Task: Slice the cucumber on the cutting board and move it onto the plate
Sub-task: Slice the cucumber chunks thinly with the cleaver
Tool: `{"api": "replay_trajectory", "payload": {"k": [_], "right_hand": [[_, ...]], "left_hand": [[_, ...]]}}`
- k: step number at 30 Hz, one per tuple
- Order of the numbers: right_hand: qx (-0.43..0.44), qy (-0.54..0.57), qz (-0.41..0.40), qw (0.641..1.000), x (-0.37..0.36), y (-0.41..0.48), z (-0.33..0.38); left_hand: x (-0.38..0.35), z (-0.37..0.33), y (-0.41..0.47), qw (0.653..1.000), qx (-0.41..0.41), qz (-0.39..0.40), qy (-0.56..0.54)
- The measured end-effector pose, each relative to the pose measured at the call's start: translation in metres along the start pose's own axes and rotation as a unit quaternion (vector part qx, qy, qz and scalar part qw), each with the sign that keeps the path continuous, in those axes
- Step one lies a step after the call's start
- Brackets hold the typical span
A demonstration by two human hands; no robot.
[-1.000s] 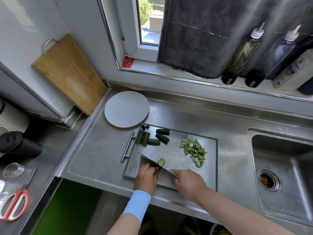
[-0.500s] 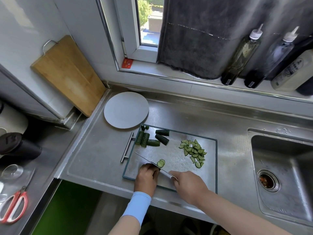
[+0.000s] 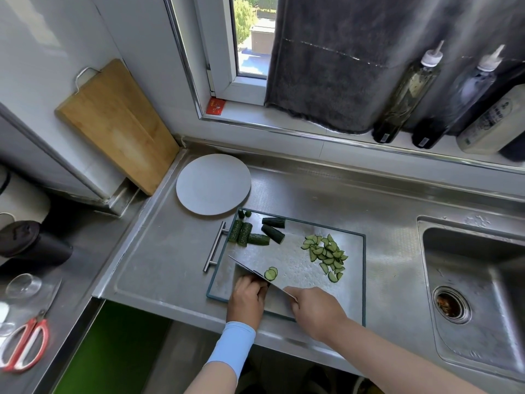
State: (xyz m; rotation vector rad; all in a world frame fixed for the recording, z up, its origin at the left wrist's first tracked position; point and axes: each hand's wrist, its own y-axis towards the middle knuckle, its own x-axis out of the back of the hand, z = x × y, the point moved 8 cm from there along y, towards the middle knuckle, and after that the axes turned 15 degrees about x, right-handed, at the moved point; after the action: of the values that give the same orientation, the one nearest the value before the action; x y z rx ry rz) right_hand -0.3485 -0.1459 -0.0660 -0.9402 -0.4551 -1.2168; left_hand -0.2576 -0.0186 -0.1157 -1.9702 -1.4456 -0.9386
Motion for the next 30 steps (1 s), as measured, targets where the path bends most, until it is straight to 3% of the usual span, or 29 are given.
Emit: {"api": "replay_trajectory", "payload": {"k": [30], "right_hand": [[-0.012,0.000,-0.001,1.000,-0.002,0.002,0.003]], "left_hand": [[0.007,-0.002,-0.002,1.000,0.001,-0.010,-0.003]]}}
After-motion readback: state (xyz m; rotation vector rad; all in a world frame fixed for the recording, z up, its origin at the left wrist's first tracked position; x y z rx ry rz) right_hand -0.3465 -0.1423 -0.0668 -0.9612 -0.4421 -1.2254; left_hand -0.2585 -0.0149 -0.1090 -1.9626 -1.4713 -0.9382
